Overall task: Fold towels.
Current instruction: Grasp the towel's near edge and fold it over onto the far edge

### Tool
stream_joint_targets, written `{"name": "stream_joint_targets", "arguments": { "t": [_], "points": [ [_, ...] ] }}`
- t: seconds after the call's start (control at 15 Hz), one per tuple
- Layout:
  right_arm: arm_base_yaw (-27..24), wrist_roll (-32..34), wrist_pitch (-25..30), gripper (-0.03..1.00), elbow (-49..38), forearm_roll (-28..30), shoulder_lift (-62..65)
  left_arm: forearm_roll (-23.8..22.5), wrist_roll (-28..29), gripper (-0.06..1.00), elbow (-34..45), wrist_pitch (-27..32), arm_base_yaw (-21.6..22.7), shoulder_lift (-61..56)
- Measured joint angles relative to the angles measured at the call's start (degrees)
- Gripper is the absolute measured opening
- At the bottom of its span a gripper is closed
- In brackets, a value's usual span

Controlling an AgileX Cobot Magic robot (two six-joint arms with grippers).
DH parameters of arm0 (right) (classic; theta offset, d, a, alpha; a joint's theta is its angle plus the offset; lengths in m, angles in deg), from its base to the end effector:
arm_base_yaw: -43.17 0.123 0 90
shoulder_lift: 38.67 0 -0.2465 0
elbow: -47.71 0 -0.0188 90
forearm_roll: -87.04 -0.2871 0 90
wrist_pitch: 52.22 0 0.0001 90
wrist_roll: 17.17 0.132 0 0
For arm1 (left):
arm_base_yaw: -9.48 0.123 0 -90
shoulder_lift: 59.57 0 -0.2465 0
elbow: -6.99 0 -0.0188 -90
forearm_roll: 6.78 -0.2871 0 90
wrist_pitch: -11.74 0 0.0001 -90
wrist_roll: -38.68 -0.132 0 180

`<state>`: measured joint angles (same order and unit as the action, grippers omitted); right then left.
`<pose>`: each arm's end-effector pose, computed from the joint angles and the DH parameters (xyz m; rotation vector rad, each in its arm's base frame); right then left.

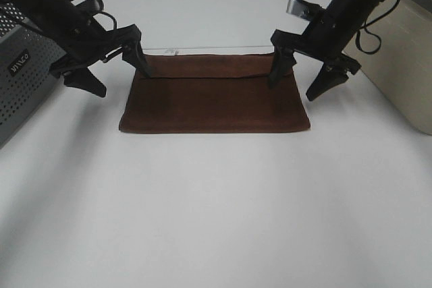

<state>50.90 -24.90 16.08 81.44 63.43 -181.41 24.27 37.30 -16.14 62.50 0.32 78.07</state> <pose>0.4722 0.1137 0.0743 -0.1892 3.0322 0.5939 0.4761 -0.1302 0.0727 -0.1559 2.8383 -0.6920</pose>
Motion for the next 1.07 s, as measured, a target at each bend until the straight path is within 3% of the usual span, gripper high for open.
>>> {"name": "stream_joint_targets", "arguments": {
  "t": [0.13,0.27,0.8,1.07],
  "points": [
    [0.00,-1.38,-5.61,0.79,-9.74,-0.74,3.84,-0.06,0.06,0.89,9.91,-7.05,0.00,-4.13],
    [0.00,-2.46,-12.09,0.79,-16.67,-1.09,6.13,-0.29,0.06,0.89,15.01,-9.57,0.00,-4.35],
    [0.00,-4.41,-19.37,0.79,-19.19,-1.43,6.30,0.69,0.06,0.88,16.10,-13.41,-2.12,-3.67],
    [0.00,-5.61,-20.68,0.75,-19.19,-1.78,6.25,3.78,-0.29,0.76,14.78,-13.46,-2.35,-0.52]
  ]
}}
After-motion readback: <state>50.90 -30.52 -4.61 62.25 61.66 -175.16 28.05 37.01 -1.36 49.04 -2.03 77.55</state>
